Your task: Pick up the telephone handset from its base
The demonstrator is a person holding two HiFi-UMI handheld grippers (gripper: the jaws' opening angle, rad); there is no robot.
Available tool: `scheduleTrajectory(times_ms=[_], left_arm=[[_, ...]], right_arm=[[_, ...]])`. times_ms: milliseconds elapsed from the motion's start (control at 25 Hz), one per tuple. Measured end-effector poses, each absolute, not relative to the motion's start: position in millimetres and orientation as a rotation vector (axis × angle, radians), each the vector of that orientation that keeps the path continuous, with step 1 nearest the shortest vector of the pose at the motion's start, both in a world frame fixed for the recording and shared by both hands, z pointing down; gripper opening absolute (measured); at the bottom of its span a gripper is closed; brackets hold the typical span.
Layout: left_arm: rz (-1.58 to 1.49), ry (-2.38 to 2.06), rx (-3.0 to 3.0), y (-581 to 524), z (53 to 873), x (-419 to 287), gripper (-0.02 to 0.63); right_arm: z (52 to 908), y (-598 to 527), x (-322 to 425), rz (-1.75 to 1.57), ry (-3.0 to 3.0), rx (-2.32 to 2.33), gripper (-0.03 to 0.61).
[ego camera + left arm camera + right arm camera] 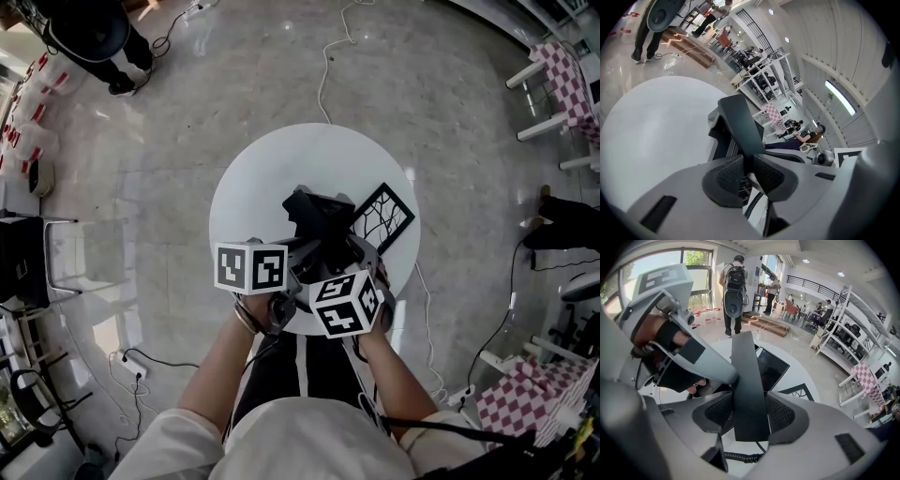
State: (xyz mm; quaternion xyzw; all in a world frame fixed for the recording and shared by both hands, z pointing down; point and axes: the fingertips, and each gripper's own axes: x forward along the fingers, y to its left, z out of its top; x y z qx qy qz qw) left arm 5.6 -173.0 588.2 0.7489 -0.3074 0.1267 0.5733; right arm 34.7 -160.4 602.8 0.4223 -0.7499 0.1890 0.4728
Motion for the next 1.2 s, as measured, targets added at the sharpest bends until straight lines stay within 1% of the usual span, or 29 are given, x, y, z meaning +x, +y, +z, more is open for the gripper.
scheduleTrajectory(times_ms=[120,640,920,1200], left_arm=[[0.268,-0.741,1.751,-172,584,0,0.066],[0.248,-0.896,1.801,-173,562,-42,0.066],[0.224,-0.937,1.791,-167,554,-52,0.057],[0.226,-0.952,1.775,-159,554,-57,0.055]], right_arm=[[604,-160,35,0.46,-1.837,1.025,0.245],[594,-159,34,0.48,-1.917,1.014,0.237],[593,-139,35,0.585,-1.928,0.987,0.235],[618,-137,42,0.473,-1.814,0.917,0.235]])
